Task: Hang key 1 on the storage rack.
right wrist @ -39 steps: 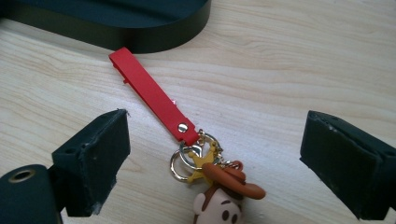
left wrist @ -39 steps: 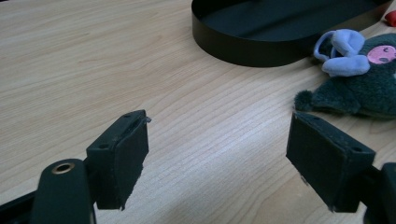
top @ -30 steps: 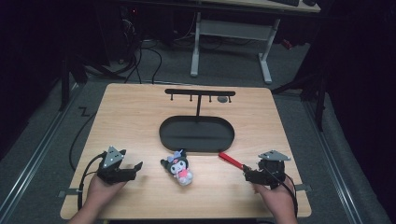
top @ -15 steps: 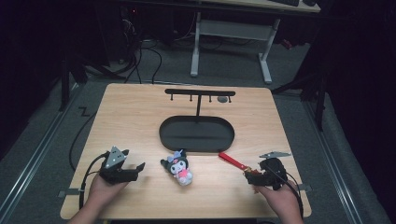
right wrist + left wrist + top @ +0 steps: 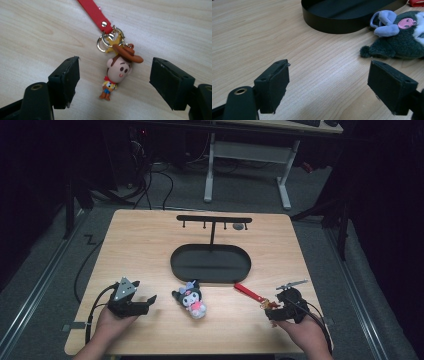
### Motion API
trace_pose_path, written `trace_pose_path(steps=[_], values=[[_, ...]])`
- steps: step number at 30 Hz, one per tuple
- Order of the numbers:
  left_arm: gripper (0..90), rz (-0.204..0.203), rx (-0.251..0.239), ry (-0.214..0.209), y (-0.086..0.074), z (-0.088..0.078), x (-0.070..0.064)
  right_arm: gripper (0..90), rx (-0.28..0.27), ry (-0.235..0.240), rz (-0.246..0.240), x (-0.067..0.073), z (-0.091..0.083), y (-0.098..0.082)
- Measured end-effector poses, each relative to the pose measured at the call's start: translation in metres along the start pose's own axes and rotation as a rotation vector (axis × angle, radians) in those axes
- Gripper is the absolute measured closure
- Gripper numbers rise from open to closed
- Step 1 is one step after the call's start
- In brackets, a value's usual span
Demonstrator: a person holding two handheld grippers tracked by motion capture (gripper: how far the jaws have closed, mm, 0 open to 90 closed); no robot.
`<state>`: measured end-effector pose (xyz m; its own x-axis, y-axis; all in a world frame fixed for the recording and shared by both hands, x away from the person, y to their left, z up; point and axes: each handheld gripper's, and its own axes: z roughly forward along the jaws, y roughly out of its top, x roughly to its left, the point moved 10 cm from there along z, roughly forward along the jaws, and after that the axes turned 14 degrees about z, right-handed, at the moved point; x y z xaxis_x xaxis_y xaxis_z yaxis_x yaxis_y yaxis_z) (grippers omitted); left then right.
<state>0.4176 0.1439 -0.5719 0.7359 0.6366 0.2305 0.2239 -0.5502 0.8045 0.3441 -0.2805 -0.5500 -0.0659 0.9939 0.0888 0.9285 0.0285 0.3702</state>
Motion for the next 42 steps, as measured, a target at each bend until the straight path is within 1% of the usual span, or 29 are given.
trace_pose_path(steps=[1, 5, 6, 7, 10, 11, 12, 13, 14, 15, 16, 17, 18, 19, 22, 27, 30, 32, 33, 37, 39, 42], values=[[18.0, 0.003, 0.003, -0.004, 0.0, 0.001, -0.001, 23.8, 0.015, -0.002, -0.003, 0.0, -0.001, -0.001], [18.1, 0.01, 0.008, -0.007, 0.0, 0.002, -0.002, 26.3, 0.045, -0.011, -0.006, -0.001, -0.002, -0.005], [18.1, 0.01, 0.008, -0.007, 0.0, 0.002, -0.002, 26.3, 0.045, -0.011, -0.006, -0.001, -0.002, -0.005], [18.1, 0.013, 0.008, -0.008, 0.0, 0.003, -0.002, 28.4, 0.071, -0.02, -0.001, -0.001, -0.001, -0.008], [18.2, 0.015, 0.006, -0.01, 0.001, 0.002, -0.003, 30.2, 0.102, -0.023, -0.001, -0.001, 0.001, -0.012], [18.3, 0.015, 0.006, -0.01, 0.001, 0.002, -0.003, 30.2, 0.102, -0.023, -0.001, -0.001, 0.001, -0.012], [18.3, 0.015, 0.007, -0.012, 0.001, 0.003, -0.003, 30.8, 0.117, -0.022, -0.004, -0.001, 0.003, -0.014], [18.4, 0.016, 0.009, -0.017, 0.0, 0.003, -0.004, 35.4, 0.147, -0.024, -0.009, 0.0, 0.006, -0.017], [18.4, 0.016, 0.009, -0.017, 0.0, 0.003, -0.004, 35.4, 0.147, -0.024, -0.009, 0.0, 0.006, -0.017], [18.4, 0.02, 0.013, -0.022, 0.0, 0.004, -0.005, 39.4, 0.161, -0.016, 0.001, 0.0, 0.006, -0.017], [18.4, 0.02, 0.013, -0.022, 0.0, 0.004, -0.005, 39.4, 0.161, -0.016, 0.001, 0.0, 0.006, -0.017], [18.5, 0.02, 0.014, -0.025, 0.0, 0.004, -0.005, 42.1, 0.172, -0.015, 0.007, -0.001, 0.008, -0.016], [18.5, 0.02, 0.014, -0.025, 0.0, 0.004, -0.005, 42.1, 0.172, -0.015, 0.007, -0.001, 0.008, -0.016], [18.6, 0.021, 0.014, -0.026, 0.0, 0.004, -0.006, 43.4, 0.18, -0.027, 0.008, -0.003, 0.009, -0.015], [18.7, 0.021, 0.017, -0.028, -0.001, 0.004, -0.006, 45.1, 0.175, -0.027, 0.014, -0.003, 0.011, -0.014], [18.7, 0.022, 0.015, -0.029, 0.0, 0.004, -0.006, 46.7, 0.186, -0.033, 0.027, -0.002, 0.018, -0.011], [18.8, 0.022, 0.014, -0.029, 0.0, 0.003, -0.006, 47.5, 0.19, -0.034, 0.022, -0.002, 0.021, -0.01], [18.8, 0.022, 0.015, -0.03, 0.0, 0.004, -0.006, 49.3, 0.184, -0.047, 0.022, -0.003, 0.022, -0.009], [18.8, 0.023, 0.015, -0.03, 0.0, 0.004, -0.006, 51.4, 0.181, -0.038, 0.029, -0.003, 0.023, -0.008], [18.9, 0.024, 0.015, -0.03, 0.0, 0.004, -0.006, 53.6, 0.183, -0.047, 0.027, -0.005, 0.025, -0.007], [18.9, 0.024, 0.014, -0.03, 0.0, 0.004, -0.006, 56.2, 0.179, -0.055, 0.027, -0.006, 0.027, -0.006], [18.9, 0.024, 0.015, -0.031, -0.001, 0.004, -0.006, 58.4, 0.176, -0.05, 0.033, -0.007, 0.027, -0.006]])
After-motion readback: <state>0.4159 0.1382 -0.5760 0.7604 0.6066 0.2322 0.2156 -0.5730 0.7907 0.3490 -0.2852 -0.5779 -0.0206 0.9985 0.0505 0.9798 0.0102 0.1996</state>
